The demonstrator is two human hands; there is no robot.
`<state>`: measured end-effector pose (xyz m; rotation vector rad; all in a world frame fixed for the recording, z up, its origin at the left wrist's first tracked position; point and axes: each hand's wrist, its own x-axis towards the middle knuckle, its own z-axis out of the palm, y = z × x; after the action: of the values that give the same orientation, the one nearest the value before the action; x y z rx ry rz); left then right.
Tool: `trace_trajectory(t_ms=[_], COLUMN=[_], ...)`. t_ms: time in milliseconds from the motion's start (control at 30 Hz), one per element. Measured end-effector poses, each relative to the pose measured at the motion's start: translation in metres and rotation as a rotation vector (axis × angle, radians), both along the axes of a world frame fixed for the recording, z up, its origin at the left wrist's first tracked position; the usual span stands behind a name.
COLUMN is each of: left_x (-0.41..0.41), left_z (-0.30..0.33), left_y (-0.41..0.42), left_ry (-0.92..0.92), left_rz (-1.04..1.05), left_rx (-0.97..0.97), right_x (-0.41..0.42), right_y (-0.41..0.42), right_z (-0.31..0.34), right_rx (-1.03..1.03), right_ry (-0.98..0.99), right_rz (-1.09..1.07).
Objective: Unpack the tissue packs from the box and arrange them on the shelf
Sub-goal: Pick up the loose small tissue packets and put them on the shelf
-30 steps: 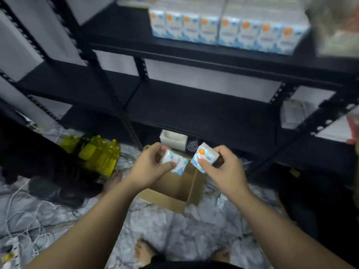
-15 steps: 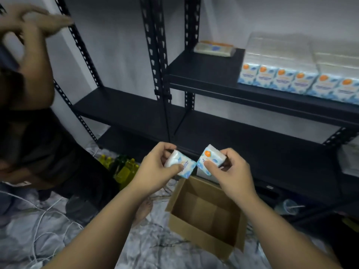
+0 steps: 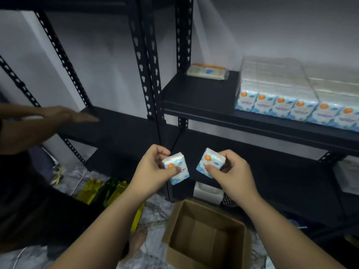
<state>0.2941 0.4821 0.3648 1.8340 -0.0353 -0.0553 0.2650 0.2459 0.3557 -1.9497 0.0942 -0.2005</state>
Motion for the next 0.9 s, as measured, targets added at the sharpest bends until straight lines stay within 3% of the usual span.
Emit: trace_trajectory(t_ms=[400,667,900], left_x=[0.094,0.162,0.221], left_z=[0.064,0.076,0.085], left_y=[-0.048,-0.06,-0.059], left_ry=[-0.067,-0.115,-0.132], left_rz=[-0.034,-0.125,-0.162], left_rx=[-0.123,-0.163,-0.213], right_x=[0.084,0.122,0.173], right_y=[-0.034,-0.028,-0.012], right_z=[0.057,0.058,0.067], right_rx=[0.083,0.197,0.13], right_ry=[-0.093,-0.206,-0.251], right_rz=[0.051,-0.154,-0.256])
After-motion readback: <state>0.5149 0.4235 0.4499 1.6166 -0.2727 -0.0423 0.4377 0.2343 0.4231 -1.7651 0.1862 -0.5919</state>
